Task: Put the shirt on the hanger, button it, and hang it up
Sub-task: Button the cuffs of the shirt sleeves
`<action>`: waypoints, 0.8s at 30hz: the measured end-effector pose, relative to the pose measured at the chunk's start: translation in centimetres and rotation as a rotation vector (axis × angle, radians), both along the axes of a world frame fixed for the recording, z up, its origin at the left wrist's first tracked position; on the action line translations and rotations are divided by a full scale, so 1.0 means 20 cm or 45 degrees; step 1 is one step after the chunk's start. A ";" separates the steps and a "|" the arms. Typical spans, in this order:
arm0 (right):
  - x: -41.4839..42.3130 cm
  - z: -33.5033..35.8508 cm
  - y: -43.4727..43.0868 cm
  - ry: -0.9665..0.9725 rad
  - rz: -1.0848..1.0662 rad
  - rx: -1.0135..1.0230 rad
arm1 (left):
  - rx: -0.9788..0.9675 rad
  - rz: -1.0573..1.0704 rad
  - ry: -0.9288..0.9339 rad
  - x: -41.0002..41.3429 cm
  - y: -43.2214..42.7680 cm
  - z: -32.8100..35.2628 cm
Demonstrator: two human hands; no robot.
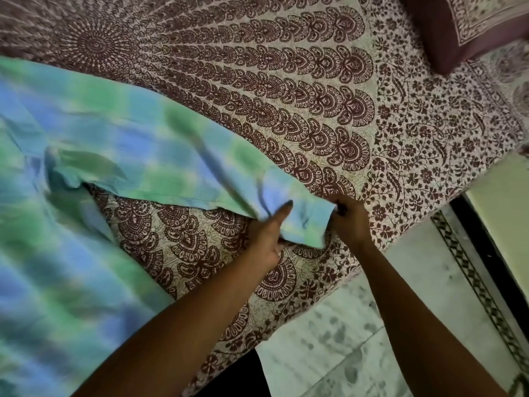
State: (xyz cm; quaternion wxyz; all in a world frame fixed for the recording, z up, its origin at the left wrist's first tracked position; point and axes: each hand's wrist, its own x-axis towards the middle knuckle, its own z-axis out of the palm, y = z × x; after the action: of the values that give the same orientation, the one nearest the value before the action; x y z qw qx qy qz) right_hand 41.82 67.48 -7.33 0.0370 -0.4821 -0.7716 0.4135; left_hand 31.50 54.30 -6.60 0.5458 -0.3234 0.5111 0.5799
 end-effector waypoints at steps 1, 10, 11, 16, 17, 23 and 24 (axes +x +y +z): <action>-0.01 0.02 0.01 0.079 -0.108 0.083 | -0.034 -0.042 0.022 0.01 0.00 0.00; -0.02 -0.03 0.06 0.100 -0.653 -0.215 | -0.236 -0.105 0.138 0.04 -0.02 -0.01; -0.03 -0.01 0.07 0.094 -0.617 -0.298 | -0.186 -0.104 0.123 0.05 -0.03 -0.01; -0.02 0.01 0.08 -0.206 -0.273 -0.284 | -0.227 -0.205 0.200 0.09 -0.05 0.00; -0.02 0.01 0.09 -0.187 -0.318 -0.243 | -0.224 -0.247 0.210 0.09 -0.05 -0.01; -0.02 0.01 0.08 -0.198 -0.391 -0.127 | -0.200 -0.377 0.333 0.09 -0.10 0.00; -0.02 0.01 0.07 -0.232 -0.395 -0.144 | -0.274 -0.232 0.404 0.08 -0.12 -0.01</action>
State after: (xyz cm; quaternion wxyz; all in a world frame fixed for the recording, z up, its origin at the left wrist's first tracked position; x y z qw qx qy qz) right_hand 41.38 68.94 -7.14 0.0032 -0.6320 -0.6637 0.4002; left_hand 33.03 51.85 -6.74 0.4710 -0.2368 0.6768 0.5138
